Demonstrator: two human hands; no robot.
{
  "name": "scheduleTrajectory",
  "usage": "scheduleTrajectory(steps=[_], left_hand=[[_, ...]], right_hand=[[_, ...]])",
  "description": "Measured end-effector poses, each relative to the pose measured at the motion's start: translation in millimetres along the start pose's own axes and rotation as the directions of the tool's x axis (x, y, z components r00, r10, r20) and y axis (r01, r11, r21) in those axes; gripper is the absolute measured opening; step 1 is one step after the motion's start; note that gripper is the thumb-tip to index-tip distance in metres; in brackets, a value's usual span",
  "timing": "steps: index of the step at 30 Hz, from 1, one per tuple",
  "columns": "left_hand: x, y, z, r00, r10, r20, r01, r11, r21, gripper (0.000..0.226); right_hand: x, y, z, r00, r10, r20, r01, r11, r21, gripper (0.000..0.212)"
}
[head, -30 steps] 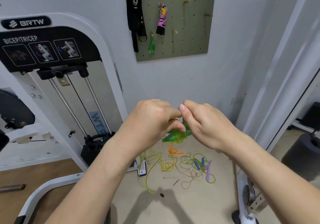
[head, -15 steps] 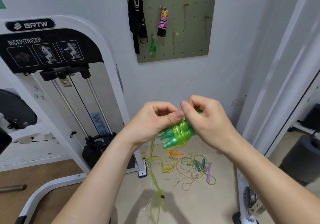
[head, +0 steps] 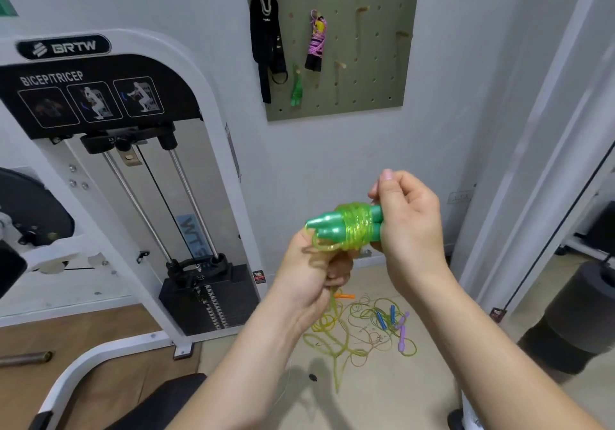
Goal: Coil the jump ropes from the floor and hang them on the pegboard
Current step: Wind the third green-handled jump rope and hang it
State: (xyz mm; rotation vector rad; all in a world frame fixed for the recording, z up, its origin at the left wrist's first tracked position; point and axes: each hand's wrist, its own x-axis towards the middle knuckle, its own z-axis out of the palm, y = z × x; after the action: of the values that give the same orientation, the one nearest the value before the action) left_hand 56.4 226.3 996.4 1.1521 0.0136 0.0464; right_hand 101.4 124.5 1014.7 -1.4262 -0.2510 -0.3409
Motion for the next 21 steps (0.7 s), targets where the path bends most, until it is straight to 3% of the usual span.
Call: scheduleTrajectory(steps=[5,11,14,17,21], left_hand=[[-10.6,-12.8,6.2,0.961,0.261,-0.089,-0.227,0.933,0.279,0.016],[-15.6,-15.7,8.3,0.971,0.222,-0.087,-0.185,0.932,0.311,0.036],[-11.1,-11.6,7.5,0.955,0.272,-0.120,-0.221,0.919,0.327,0.041],[-7.2,-4.7,2.9,0.943,0.315,-0.110,-0.270,0.913,0.307,0.031],[-9.0,-3.8,-2.4,0.956,0.286,-0.062,-0.253,0.913,0.320,0.029]], right_hand=[[3.7,15.9,4.0,0.982,-0.003,-0.188,-0.015,0.996,-0.091,0.032],[-4.3,13.8,8.9,0.942,-0.217,-0.256,0.142,0.948,-0.284,0.030],[-10.2,10.1,9.2,0.956,-0.239,-0.168,0.179,0.934,-0.308,0.027],[-14.2,7.6,3.7,0.993,-0.111,0.026,0.114,0.958,-0.263,0.029],[-17.1,-6.7,-9.4,0.971,-0.015,0.238,0.091,0.946,-0.312,0.034]])
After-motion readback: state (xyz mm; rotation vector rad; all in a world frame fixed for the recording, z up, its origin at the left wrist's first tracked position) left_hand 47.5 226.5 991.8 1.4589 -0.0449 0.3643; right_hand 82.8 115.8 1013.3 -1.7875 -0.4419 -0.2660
